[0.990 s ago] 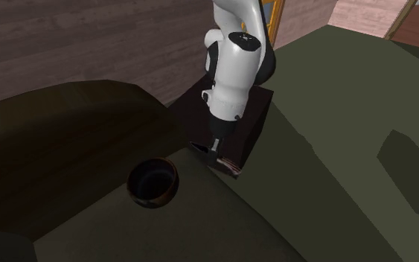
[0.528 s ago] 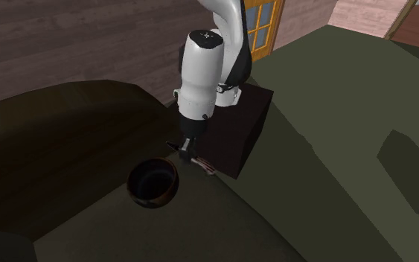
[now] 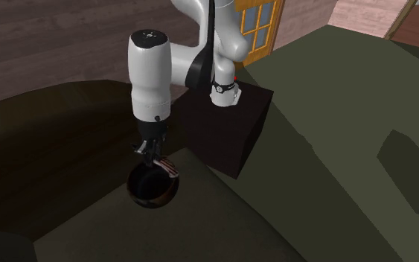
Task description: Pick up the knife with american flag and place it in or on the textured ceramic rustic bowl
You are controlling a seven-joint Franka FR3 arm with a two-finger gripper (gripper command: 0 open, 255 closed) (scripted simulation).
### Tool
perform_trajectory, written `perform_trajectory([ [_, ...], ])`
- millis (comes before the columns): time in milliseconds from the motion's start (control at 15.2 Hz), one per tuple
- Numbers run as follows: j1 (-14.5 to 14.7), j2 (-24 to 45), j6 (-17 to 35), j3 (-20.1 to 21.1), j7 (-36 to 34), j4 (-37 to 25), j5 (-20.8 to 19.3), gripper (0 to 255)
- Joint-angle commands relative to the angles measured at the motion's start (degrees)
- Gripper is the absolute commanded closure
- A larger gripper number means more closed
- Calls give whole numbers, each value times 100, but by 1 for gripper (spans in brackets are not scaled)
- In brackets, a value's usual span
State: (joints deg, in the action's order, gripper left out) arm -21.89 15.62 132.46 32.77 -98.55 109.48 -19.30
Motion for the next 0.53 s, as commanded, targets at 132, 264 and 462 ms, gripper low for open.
perform_trajectory([
  [132, -36, 237, 140, -106, 61, -73, -138, 255],
  [264, -11, 317, 258, -142, -3, -19, -220, 255],
  [462, 31, 444, 432, -202, -103, 53, -348, 255],
])
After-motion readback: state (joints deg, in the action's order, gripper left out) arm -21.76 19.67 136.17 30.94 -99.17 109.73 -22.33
